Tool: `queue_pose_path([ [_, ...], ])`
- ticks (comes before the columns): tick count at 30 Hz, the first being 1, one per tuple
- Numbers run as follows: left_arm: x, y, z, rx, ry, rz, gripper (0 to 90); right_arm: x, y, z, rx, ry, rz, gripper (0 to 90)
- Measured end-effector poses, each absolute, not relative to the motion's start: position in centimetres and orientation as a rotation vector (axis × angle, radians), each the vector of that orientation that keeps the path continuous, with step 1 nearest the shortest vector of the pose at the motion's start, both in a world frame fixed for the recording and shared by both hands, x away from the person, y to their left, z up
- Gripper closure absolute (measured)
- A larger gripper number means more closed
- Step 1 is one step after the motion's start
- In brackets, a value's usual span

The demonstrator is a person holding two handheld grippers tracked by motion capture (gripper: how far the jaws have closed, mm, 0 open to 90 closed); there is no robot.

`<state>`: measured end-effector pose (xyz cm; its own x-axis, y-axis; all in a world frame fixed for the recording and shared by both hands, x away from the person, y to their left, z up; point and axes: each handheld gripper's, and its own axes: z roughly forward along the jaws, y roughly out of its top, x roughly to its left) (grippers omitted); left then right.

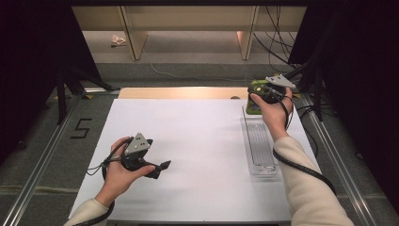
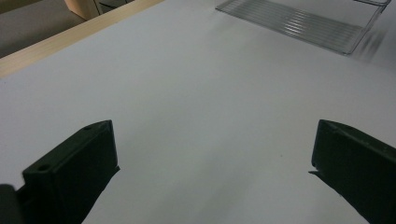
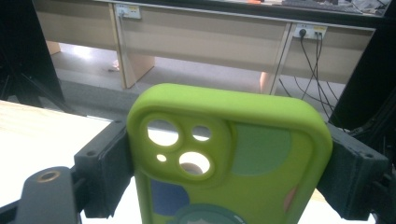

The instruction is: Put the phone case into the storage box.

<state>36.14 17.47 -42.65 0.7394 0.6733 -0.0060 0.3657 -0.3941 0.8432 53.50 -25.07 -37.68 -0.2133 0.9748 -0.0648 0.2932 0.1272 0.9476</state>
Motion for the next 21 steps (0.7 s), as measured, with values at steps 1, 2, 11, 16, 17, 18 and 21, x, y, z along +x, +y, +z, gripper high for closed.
queue_pose_path([
  [1,36.13,17.47,-42.65,2.021,0.787,0.423,0.0,53.54,-25.08,-37.73,1.258,1.636,1.117,16.8],
  [2,36.13,17.48,-42.63,2.022,0.787,0.425,0.0,53.58,-25.09,-37.76,1.258,1.636,1.116,16.8],
  [11,36.13,17.45,-42.65,2.021,0.785,0.423,0.0,53.9,-25.06,-37.96,1.268,1.639,1.109,16.8],
  [16,36.13,17.44,-42.66,2.022,0.785,0.422,0.0,54.05,-25.04,-38.14,1.271,1.644,1.1,16.8],
  [17,36.13,17.43,-42.67,2.023,0.784,0.423,0.0,54.07,-25.03,-38.17,1.273,1.646,1.1,16.8],
  [18,36.13,17.42,-42.68,2.024,0.784,0.424,0.0,54.1,-25.03,-38.2,1.272,1.647,1.099,16.8],
  [21,36.12,17.41,-42.66,2.024,0.782,0.423,0.0,54.23,-25.0,-38.32,1.277,1.65,1.094,16.8],
])
